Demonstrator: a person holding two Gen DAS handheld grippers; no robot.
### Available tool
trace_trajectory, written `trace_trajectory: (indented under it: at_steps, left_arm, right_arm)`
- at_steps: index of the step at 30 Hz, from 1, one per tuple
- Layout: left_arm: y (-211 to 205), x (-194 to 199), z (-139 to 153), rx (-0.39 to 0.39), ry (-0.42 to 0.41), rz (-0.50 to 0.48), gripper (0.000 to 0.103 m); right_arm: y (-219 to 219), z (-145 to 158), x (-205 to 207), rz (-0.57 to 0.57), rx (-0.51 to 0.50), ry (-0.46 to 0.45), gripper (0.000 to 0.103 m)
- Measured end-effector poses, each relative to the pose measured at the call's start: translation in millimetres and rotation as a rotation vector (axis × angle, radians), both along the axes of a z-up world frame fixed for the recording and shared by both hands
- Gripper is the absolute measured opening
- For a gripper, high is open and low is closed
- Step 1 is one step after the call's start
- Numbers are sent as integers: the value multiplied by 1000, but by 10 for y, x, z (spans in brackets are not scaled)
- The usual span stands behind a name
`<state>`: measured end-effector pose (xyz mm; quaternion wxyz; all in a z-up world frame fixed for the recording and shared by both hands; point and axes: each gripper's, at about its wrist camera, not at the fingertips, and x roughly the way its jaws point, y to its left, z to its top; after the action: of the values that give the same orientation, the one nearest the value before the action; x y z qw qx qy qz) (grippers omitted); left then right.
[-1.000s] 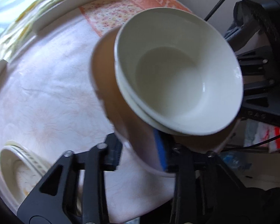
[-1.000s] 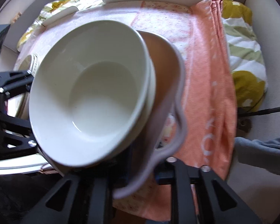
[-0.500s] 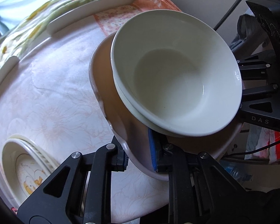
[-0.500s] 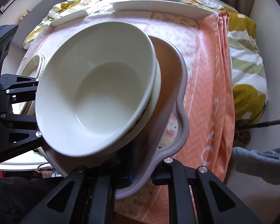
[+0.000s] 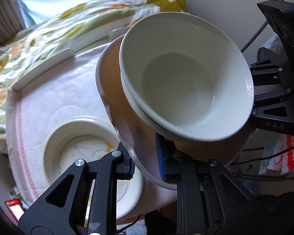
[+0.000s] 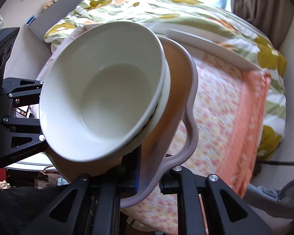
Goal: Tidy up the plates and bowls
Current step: 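Carry the basin with bowls and lower it onto the plate stack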
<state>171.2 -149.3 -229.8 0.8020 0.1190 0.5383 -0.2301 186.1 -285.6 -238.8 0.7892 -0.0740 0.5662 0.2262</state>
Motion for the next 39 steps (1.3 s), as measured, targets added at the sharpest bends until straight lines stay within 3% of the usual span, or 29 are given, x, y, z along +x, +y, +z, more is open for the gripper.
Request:
trace_trajectory:
  at_steps: [7, 18, 29, 39]
  left_arm:
    - [696, -57, 17, 14, 1, 16, 16]
    - [1451, -54, -348, 52, 70, 15, 15]
    - [1596, -37, -552, 32, 94, 13, 14]
    - [1638, -53, -545, 20, 75, 19, 15]
  right_arm:
    - [681, 44, -35, 12, 22, 2, 13]
    - [1497, -340, -170, -29, 38, 72, 13]
    - [1619, -508, -162, -82, 13, 86, 13]
    - [1740, -525, -197, -75, -56, 77, 13]
